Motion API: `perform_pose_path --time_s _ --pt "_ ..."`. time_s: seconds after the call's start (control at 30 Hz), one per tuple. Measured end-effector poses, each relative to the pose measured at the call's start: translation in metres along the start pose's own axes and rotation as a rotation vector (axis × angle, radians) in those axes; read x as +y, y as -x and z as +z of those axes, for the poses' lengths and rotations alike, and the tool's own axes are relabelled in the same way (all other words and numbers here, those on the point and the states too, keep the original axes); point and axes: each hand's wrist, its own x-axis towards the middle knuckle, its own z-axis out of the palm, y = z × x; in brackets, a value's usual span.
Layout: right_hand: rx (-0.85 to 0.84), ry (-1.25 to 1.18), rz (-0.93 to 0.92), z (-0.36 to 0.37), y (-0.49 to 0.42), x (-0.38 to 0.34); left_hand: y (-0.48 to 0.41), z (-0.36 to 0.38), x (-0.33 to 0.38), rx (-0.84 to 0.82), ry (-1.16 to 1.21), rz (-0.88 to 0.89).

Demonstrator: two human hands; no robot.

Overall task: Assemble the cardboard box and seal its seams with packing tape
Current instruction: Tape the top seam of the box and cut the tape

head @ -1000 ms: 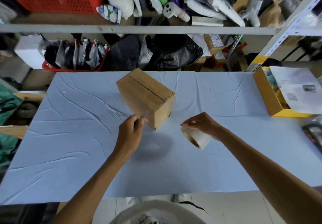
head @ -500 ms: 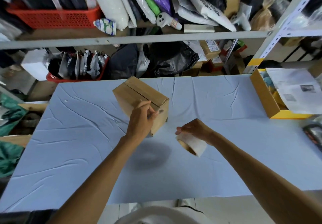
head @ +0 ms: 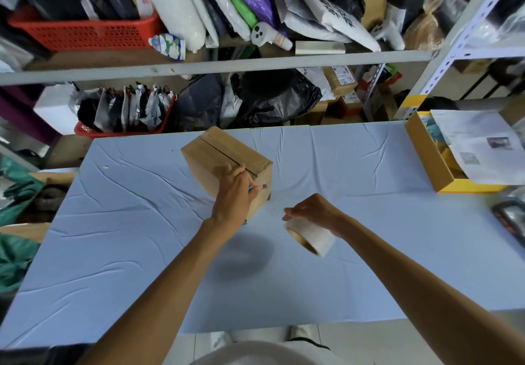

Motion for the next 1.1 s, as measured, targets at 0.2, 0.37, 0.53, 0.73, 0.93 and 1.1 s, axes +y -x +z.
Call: perform_pose_path --time_s 0.2,0.37,0.53,0.73,0.93,1.1 --pt "0.003 -0.003 -0.023 0.000 0.001 0.000 0.000 0.007 0.002 -0.039 -0.068 -0.002" --pt "-0.002 -0.030 -0.041 0.000 0.003 -0.002 0.000 0.011 0.003 -0.037 -0.153 -0.001" --pt "-0.027 -0.078 -0.052 0.002 0.006 -0.007 0.002 0.015 0.003 -0.036 -0.186 -0.030" --pt "-0.042 -0.091 -0.036 0.006 0.006 -0.009 -0.003 0.015 0.005 -0.077 -0.224 -0.063" --pt "-0.026 -0.042 -0.017 -0.001 0.009 -0.003 0.003 0.012 -0.001 -0.072 -0.114 -0.051" --pt "0.042 0.194 -0.039 -0.006 0.003 -0.006 0.000 0.004 0.003 -0.065 -0.095 -0.043"
